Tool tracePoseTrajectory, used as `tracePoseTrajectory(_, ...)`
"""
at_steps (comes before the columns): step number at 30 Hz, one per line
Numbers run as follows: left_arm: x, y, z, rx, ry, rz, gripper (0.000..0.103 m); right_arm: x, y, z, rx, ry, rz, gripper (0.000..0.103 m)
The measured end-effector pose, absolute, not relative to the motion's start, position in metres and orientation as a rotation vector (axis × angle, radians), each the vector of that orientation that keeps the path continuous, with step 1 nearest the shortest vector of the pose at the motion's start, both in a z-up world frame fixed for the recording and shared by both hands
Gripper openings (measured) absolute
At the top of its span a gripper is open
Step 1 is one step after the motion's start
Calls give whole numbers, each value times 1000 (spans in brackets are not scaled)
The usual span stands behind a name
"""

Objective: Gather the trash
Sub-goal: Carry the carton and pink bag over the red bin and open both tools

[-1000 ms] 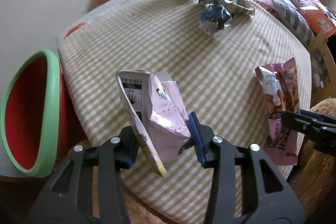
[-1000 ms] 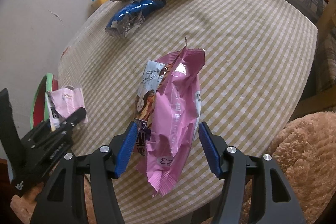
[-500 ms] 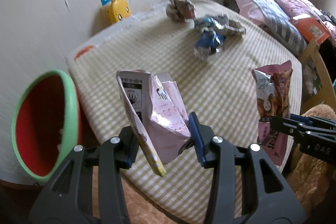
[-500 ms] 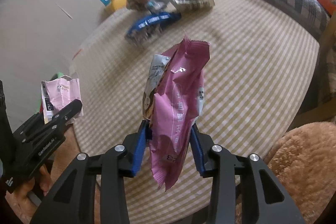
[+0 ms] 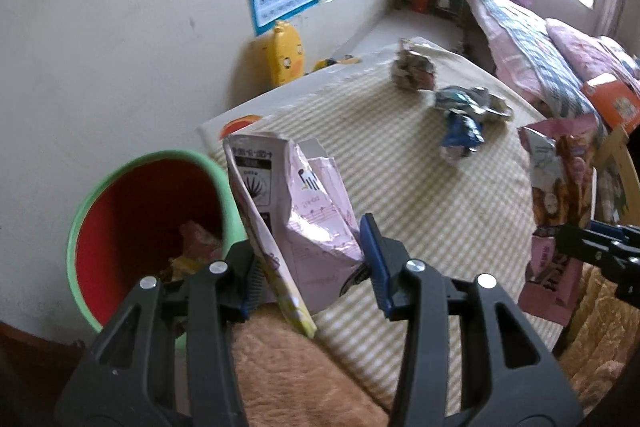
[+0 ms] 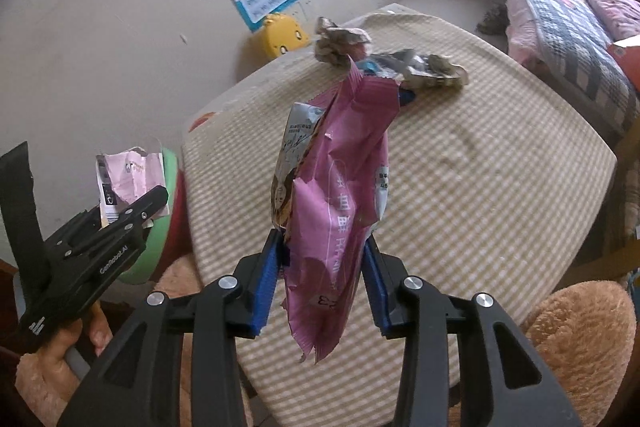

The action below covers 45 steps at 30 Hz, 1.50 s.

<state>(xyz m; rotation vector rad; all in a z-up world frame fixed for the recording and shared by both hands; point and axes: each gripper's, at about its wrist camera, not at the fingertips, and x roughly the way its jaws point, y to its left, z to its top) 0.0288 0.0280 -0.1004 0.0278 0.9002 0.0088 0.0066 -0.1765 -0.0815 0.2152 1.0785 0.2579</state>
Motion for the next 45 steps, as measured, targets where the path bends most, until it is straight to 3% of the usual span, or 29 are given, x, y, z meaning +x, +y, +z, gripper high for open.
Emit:
tracePoseTrajectory(39,-7,224,-137,-222,989,342,43,43,54,-81,26,1124,666,38)
tracePoseTrajectory(42,-9,232,-139,-261,991,359,57,48,67,-86,18,1129,687,46)
tracePoseTrajectory(43,-9,234,-139,-276,988,363,72,49,71,-86,16,1127,691,49)
tracePoseTrajectory(45,-11,237,-140,-311,980,363,76,51,75,-87,22,1109,688,53)
